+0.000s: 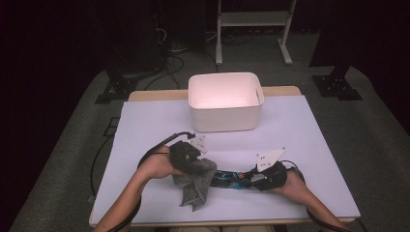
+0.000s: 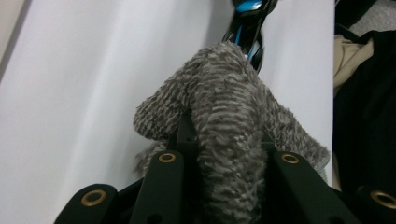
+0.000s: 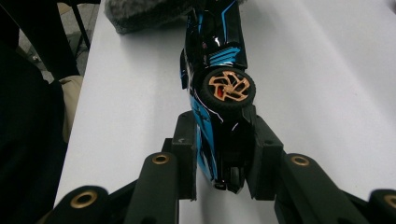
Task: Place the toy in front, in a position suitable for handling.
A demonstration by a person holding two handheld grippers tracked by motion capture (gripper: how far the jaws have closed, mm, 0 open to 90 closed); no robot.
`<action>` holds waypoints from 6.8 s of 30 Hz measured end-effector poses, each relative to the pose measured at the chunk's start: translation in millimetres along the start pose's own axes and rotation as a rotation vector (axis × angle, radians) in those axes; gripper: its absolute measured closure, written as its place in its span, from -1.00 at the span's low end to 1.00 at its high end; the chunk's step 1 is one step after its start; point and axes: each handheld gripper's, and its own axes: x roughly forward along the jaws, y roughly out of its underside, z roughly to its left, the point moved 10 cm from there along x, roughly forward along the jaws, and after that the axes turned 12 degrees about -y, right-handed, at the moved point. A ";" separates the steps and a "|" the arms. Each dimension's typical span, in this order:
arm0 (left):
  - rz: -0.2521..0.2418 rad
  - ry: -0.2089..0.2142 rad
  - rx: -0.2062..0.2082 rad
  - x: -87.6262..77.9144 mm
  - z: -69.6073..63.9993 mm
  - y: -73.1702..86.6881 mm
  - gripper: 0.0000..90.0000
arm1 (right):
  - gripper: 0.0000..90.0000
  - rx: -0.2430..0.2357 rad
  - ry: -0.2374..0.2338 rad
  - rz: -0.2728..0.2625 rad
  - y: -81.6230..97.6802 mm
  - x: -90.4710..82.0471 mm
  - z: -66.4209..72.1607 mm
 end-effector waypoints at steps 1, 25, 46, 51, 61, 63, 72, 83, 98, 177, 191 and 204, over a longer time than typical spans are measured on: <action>-0.003 0.006 0.016 3.4 -2.9 -8.0 0.63 | 0.51 0.000 0.001 0.000 -0.2 0.1 0.0; 0.063 0.051 0.133 31.8 -19.9 -52.0 0.63 | 0.52 -0.003 0.000 -0.005 -0.4 0.8 -0.5; 0.087 -0.001 -0.006 2.1 10.7 10.1 0.63 | 0.51 0.011 -0.007 -0.010 -0.2 0.6 -0.8; 0.067 0.010 0.038 2.4 2.7 -8.1 0.63 | 0.51 0.014 -0.011 -0.011 -0.5 0.9 -1.0; 0.071 0.066 0.182 34.6 -27.9 -69.1 0.63 | 0.51 0.015 -0.011 -0.011 -0.9 1.3 -0.8; 0.072 0.072 0.201 40.3 -31.9 -78.3 0.63 | 0.51 0.018 -0.014 -0.013 -0.9 1.3 -0.6; 0.088 0.063 0.161 37.4 -22.5 -65.3 0.63 | 0.51 0.014 -0.010 -0.011 -0.7 1.3 -1.1; 0.076 0.048 0.067 22.7 -4.8 -29.9 0.63 | 0.43 0.042 -0.016 0.014 0.6 7.1 -1.3; 0.071 0.043 0.058 20.7 -3.4 -28.0 0.63 | 0.35 0.029 -0.064 0.021 -16.8 27.5 -5.8; 0.096 0.037 0.064 19.8 -26.3 -0.5 0.62 | -0.64 0.113 -0.058 0.033 -7.3 18.8 -9.3; 0.092 0.049 0.048 18.0 -19.4 -5.0 0.62 | -0.50 0.029 -0.045 0.087 1.0 34.4 -7.4; 0.083 0.090 0.106 51.8 -30.9 -39.9 0.62 | -0.50 -0.023 0.001 0.069 -6.1 33.7 -4.8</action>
